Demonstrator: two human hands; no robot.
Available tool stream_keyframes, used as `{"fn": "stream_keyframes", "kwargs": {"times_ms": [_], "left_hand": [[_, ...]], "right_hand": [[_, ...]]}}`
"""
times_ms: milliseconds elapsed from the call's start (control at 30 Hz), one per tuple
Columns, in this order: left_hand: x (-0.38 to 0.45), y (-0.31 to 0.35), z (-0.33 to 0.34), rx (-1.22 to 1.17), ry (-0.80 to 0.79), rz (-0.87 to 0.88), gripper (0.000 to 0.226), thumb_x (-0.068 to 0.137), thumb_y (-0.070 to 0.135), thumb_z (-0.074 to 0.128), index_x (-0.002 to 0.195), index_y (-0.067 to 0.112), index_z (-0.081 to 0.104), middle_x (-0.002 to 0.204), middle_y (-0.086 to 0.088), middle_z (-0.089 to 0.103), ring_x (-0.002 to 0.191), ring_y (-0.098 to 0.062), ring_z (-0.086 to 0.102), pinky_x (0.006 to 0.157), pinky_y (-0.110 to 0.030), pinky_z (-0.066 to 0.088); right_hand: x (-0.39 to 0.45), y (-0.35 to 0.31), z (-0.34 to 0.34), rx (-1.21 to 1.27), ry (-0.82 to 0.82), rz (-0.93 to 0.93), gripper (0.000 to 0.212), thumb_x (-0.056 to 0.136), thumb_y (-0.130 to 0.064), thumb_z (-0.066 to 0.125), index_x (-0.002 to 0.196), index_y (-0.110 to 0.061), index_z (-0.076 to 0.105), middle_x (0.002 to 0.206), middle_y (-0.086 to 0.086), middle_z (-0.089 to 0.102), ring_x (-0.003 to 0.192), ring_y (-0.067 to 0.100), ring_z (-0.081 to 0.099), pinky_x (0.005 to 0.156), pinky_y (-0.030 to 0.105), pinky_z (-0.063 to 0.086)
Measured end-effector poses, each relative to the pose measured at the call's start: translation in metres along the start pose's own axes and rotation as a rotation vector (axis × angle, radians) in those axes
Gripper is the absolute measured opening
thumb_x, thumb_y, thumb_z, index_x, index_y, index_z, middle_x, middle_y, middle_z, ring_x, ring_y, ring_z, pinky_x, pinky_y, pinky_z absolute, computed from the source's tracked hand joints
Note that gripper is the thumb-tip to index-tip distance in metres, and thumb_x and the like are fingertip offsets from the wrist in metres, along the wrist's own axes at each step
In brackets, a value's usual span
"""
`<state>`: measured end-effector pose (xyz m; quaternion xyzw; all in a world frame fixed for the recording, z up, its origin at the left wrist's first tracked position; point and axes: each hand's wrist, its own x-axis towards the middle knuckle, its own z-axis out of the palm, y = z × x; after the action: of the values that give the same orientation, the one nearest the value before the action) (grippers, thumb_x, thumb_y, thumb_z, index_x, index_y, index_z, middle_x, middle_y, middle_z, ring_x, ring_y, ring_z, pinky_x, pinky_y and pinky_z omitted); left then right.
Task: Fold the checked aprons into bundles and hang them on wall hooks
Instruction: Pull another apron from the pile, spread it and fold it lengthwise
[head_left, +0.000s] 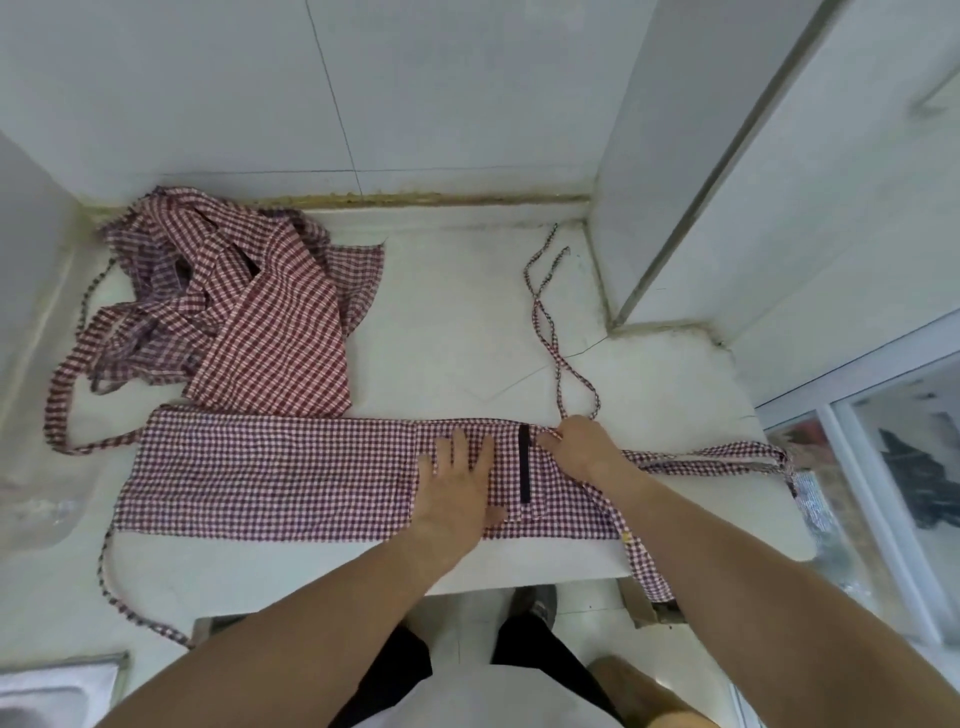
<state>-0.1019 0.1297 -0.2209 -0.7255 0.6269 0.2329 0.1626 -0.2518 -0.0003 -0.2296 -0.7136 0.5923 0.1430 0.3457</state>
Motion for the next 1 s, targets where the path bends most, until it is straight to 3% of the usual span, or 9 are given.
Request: {"fn": "stream_keyframes", "kwargs": {"times_ms": [233, 367, 467, 633, 700, 800, 900, 967, 1000], "left_hand": [[0.003, 0.012, 0.006, -0.023, -0.109, -0.048, 0.104, 0.088, 0.072, 0.047, 0.154, 0.032, -0.022, 0.161, -0.022, -0.021, 0.146, -0.052, -0.009, 0.118, -0.063, 0.008], [0.007, 0.016, -0.002, -0.02, -0.178, -0.093, 0.112, 0.084, 0.07, 0.057, 0.153, 0.031, -0.023, 0.16, -0.022, -0.022, 0.145, -0.052, -0.009, 0.118, -0.064, 0.008], [0.01, 0.023, -0.008, -0.009, -0.206, -0.114, 0.115, 0.083, 0.065, 0.063, 0.154, 0.03, -0.02, 0.16, -0.023, -0.019, 0.145, -0.053, -0.006, 0.118, -0.064, 0.011], [0.014, 0.029, -0.014, -0.035, -0.23, -0.162, 0.115, 0.082, 0.053, 0.072, 0.155, 0.029, -0.014, 0.16, -0.024, -0.017, 0.145, -0.054, -0.004, 0.116, -0.067, 0.016], [0.015, 0.032, -0.014, -0.043, -0.232, -0.166, 0.115, 0.082, 0.052, 0.073, 0.155, 0.028, -0.013, 0.16, -0.023, -0.017, 0.145, -0.054, -0.004, 0.116, -0.067, 0.016], [0.014, 0.03, -0.014, -0.062, -0.233, -0.173, 0.115, 0.081, 0.051, 0.074, 0.155, 0.028, -0.011, 0.159, -0.023, -0.017, 0.144, -0.054, -0.004, 0.114, -0.068, 0.018], [0.017, 0.026, -0.015, -0.061, -0.244, -0.165, 0.118, 0.078, 0.052, 0.076, 0.155, 0.027, -0.011, 0.158, -0.025, -0.016, 0.143, -0.056, -0.003, 0.113, -0.069, 0.02], [0.021, 0.029, -0.018, -0.053, -0.272, -0.185, 0.12, 0.076, 0.05, 0.078, 0.154, 0.025, -0.009, 0.157, -0.028, -0.014, 0.142, -0.058, -0.003, 0.114, -0.069, 0.019], [0.023, 0.035, -0.021, -0.057, -0.284, -0.209, 0.12, 0.075, 0.046, 0.079, 0.153, 0.023, -0.008, 0.156, -0.03, -0.013, 0.142, -0.058, -0.002, 0.115, -0.068, 0.017]], "right_hand": [[-0.005, 0.006, 0.0, 0.043, 0.079, -0.043, 0.043, 0.096, -0.048, 0.057, 0.071, -0.013, 0.049, 0.078, 0.003, 0.054, 0.083, 0.023, 0.055, 0.07, 0.029, 0.039], [-0.022, 0.035, -0.029, -0.094, -0.085, -0.087, 0.033, 0.088, -0.033, 0.068, 0.108, -0.007, 0.066, 0.108, 0.007, 0.065, 0.101, 0.024, 0.062, 0.086, 0.03, 0.05], [-0.037, 0.072, -0.053, -0.266, -0.286, -0.023, 0.033, 0.09, -0.01, 0.053, 0.122, -0.007, 0.062, 0.117, 0.008, 0.065, 0.101, 0.023, 0.062, 0.083, 0.027, 0.05], [-0.056, 0.144, -0.09, -0.325, -0.162, 0.076, 0.038, 0.088, 0.002, 0.047, 0.12, -0.009, 0.066, 0.116, 0.007, 0.067, 0.103, 0.023, 0.065, 0.094, 0.031, 0.053], [-0.063, 0.177, -0.106, -0.303, -0.1, 0.119, 0.036, 0.089, 0.001, 0.048, 0.119, -0.007, 0.066, 0.111, 0.008, 0.068, 0.101, 0.024, 0.066, 0.088, 0.03, 0.056], [-0.079, 0.221, -0.131, -0.179, -0.06, 0.211, 0.015, 0.086, -0.003, 0.066, 0.099, -0.005, 0.073, 0.098, 0.009, 0.073, 0.081, 0.016, 0.068, 0.062, 0.018, 0.052], [-0.096, 0.251, -0.146, 0.097, -0.033, 0.213, 0.007, 0.093, -0.007, 0.063, 0.096, -0.006, 0.069, 0.097, 0.006, 0.072, 0.087, 0.009, 0.07, 0.073, 0.013, 0.052], [-0.103, 0.257, -0.14, 0.365, 0.02, 0.212, 0.012, 0.099, -0.005, 0.052, 0.098, -0.002, 0.064, 0.091, 0.012, 0.073, 0.075, 0.012, 0.072, 0.064, 0.021, 0.058], [-0.105, 0.258, -0.135, 0.396, 0.042, 0.201, 0.01, 0.097, -0.013, 0.059, 0.1, -0.008, 0.066, 0.096, 0.01, 0.074, 0.079, 0.014, 0.072, 0.067, 0.025, 0.059]]}}
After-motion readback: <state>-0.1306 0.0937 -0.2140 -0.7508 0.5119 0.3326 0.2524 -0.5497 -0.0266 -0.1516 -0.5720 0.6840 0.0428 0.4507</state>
